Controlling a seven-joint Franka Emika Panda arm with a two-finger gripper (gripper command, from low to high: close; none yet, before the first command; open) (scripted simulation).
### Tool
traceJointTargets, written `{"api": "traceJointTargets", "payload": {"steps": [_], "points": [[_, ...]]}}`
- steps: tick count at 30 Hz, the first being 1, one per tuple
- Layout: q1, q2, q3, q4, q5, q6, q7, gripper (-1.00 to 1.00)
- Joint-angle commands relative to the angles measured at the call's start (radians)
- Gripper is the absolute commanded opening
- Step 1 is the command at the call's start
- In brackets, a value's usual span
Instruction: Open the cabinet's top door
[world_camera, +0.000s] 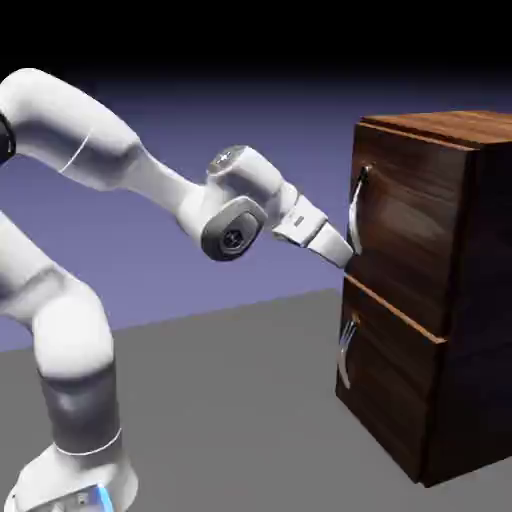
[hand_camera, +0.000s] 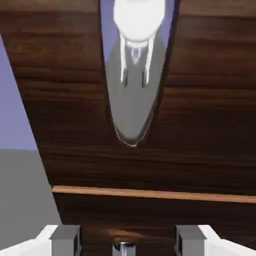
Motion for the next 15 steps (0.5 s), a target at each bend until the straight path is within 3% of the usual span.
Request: {"api": "traceJointTargets", "payload": {"steps": [1,15], "points": [[-0.016,-0.011,0.017,0.002,0.044,-0.007,-0.028,0.00],[-0.240,-0.164,0.254,0.023,0.653,-0.107,-0.413,0.00]]}}
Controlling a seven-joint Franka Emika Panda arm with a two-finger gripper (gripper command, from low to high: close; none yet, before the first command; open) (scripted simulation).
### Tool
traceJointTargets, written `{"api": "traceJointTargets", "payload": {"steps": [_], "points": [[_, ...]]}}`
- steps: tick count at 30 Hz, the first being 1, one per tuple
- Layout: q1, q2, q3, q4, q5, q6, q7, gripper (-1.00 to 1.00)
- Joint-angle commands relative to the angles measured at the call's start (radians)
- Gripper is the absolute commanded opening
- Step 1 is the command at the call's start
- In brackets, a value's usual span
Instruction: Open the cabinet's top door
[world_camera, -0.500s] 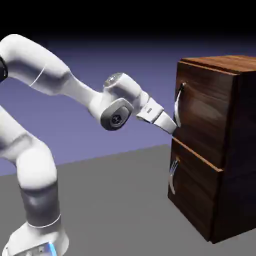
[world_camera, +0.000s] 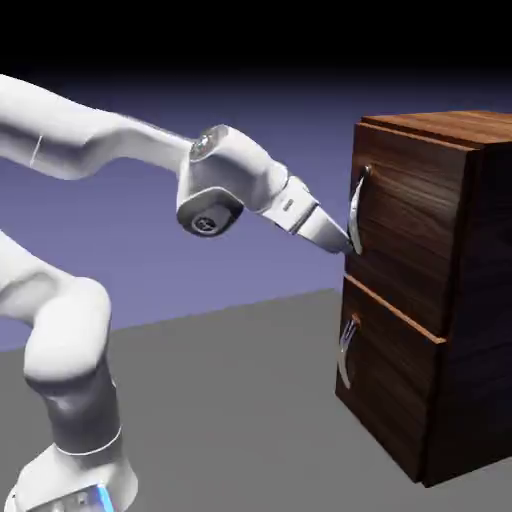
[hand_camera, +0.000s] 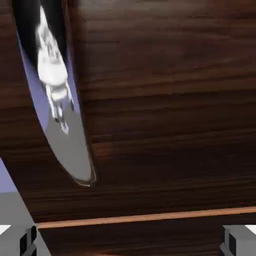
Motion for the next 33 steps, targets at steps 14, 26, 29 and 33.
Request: {"api": "traceJointTargets", "payload": {"steps": [14,26,29,33], "points": [[-0.224,-0.153,0.237,0.022,0.609,-0.100,-0.385,0.00],[-0.416,-0.284,0.440,0.040,1.131,-0.186,-0.716,0.00],[-0.464,-0.316,0.491,0.045,1.261,-0.207,-0.798,0.00],[-0.528,-0.360,0.559,0.051,1.435,-0.236,-0.908,0.00]]}}
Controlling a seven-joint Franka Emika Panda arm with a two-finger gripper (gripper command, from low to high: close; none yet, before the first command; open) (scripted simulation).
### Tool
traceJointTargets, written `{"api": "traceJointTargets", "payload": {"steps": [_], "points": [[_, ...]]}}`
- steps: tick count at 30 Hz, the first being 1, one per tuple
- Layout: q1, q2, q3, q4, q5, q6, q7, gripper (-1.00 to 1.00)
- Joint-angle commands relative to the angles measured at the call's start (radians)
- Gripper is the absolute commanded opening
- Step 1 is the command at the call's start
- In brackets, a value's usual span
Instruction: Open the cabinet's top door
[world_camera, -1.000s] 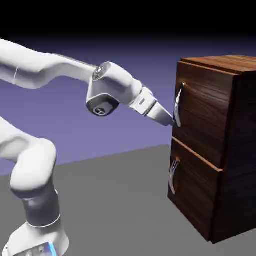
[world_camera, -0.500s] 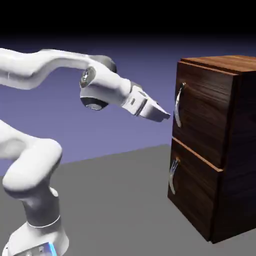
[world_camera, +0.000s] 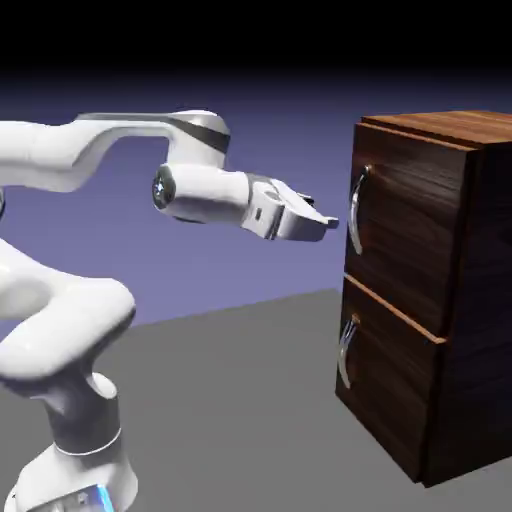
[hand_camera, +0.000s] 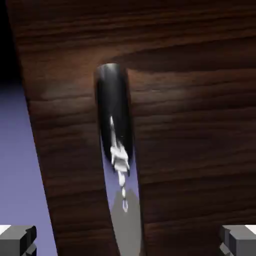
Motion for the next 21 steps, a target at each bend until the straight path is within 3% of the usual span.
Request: {"api": "traceJointTargets", "payload": {"steps": [1,13,18,19,21], "points": [[-0.016,-0.011,0.017,0.002,0.044,-0.007,-0.028,0.00],[-0.182,-0.124,0.193,0.018,0.495,-0.081,-0.313,0.00],[-0.356,-0.061,0.279,0.150,0.546,-0.122,-0.337,0.00],[-0.356,-0.061,0.279,0.150,0.546,-0.122,-0.337,-1.00],[-0.332,-0.059,0.253,0.116,0.525,-0.165,-0.340,-1.00]]}}
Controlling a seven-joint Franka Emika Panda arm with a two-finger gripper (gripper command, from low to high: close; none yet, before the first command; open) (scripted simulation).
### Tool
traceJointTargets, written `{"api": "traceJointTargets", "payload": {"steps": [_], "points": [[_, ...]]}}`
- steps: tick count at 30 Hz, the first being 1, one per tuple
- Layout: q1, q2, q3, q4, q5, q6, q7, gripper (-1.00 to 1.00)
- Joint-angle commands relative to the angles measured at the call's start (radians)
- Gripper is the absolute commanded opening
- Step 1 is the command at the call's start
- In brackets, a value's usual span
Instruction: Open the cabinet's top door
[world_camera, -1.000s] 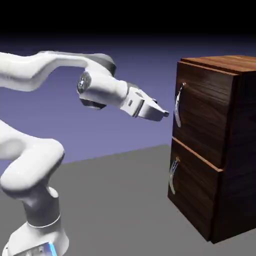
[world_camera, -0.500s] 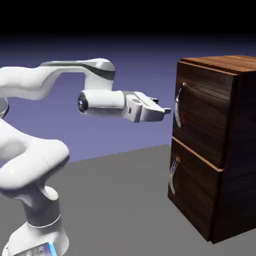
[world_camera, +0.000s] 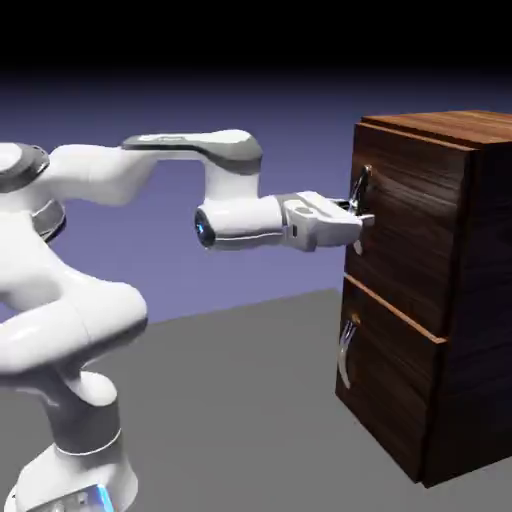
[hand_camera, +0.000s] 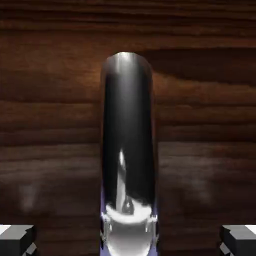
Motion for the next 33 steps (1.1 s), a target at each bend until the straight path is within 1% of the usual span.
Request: {"api": "traceJointTargets", "payload": {"steps": [1,9,17,24,28,33], "points": [[0.023,0.002,-0.027,-0.033,-0.023,-0.043,-0.003,-1.00],[0.120,0.007,-0.259,-0.236,-0.249,-0.391,-0.023,-1.00],[0.069,0.059,-0.493,-0.322,-0.526,-0.739,-0.076,-1.00],[-0.051,0.213,-0.678,-0.291,-0.817,-1.039,-0.180,-1.00],[-0.118,0.348,-0.755,-0.225,-0.990,-1.186,-0.259,-1.00],[-0.176,0.530,-0.815,-0.110,-1.186,-1.324,-0.352,-1.00]]}}
